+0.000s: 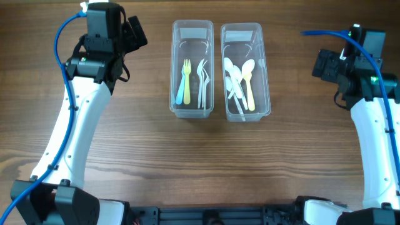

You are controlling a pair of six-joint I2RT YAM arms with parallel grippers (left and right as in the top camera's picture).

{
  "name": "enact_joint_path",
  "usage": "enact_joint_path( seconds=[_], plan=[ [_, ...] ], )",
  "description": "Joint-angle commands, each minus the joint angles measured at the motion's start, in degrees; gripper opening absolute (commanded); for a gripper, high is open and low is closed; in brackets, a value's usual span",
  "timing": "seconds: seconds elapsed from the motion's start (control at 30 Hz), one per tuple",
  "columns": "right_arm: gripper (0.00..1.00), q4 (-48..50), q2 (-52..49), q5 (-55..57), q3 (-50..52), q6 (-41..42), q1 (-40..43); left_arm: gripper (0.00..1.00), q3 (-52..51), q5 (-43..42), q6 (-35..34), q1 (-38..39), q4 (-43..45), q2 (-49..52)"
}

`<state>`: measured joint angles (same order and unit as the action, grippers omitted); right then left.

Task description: Pack container

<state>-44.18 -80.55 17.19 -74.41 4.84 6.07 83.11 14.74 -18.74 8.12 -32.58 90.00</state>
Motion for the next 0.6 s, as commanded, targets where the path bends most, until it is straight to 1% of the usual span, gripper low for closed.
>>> enact_joint_path(
  seconds=[0.0, 0.3, 0.47, 0.57],
  plan=[
    [1.00, 0.02, 0.15, 0.76, -0.59, -0.31, -0.09, 1.00, 0.48, 0.55, 0.48, -0.20, 0.17, 0.00],
    [1.00, 0.02, 0.76, 0.76, -0.57, -0.31, -0.11, 1.00, 0.48, 0.55, 0.48, -0.20, 0.17, 0.00],
    [1.00, 0.02, 5.64, 0.76, -0.57, -0.28, -0.13, 1.00, 0.48, 0.55, 0.48, -0.20, 0.17, 0.00],
    [1.00, 0.02, 10.29, 0.79, 0.31, -0.31, -1.68, 1.00, 0.48, 0.55, 0.48, -0.20, 0.17, 0.00]
  ],
)
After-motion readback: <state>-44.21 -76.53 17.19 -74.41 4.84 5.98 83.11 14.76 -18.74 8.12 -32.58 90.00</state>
